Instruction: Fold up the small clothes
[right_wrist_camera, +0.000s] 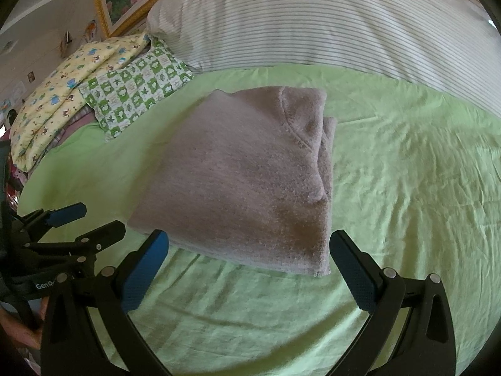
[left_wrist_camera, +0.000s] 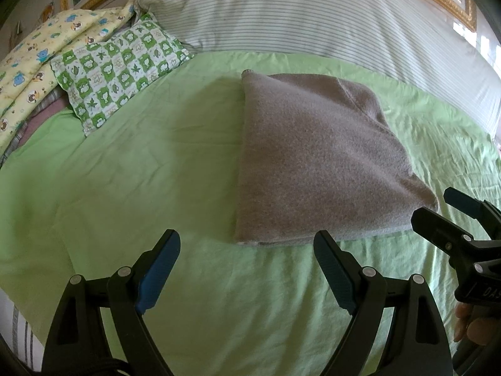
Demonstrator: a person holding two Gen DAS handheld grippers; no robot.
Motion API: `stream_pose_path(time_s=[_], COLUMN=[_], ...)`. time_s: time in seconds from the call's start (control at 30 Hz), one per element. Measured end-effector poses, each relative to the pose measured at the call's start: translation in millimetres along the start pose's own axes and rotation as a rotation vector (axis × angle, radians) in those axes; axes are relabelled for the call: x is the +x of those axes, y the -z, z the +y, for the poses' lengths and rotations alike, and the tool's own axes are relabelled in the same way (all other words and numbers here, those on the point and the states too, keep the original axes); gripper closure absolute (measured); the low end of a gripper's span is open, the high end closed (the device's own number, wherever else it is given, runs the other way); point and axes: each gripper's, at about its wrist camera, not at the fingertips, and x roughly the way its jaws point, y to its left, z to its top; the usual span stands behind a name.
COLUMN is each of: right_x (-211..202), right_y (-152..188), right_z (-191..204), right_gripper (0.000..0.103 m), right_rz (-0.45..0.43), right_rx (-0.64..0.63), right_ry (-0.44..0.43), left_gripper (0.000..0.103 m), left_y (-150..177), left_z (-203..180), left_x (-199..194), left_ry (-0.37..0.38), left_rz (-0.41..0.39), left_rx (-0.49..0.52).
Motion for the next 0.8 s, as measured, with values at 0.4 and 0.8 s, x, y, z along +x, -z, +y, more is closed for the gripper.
stream_pose_path(time_s=[0.4,0.8], right_x=[-0.4,-0.5], right_y=[-0.5,-1.8], right_z=[1.1,0.6], right_gripper=[0.001,0.001], right_rz=[-0.001,-0.004], right_rx=[0.004,0.006], right_ry=[0.0,-0.002], left_gripper=[0.015,0.015], left_y=[0.0,-3.6], left_z=[3.0,3.3], left_x=[-0.7,0.4], left_ry=[-0.006,-0.009], left_rz=[0.009,0.009], left_rx=[-0.008,-0.008])
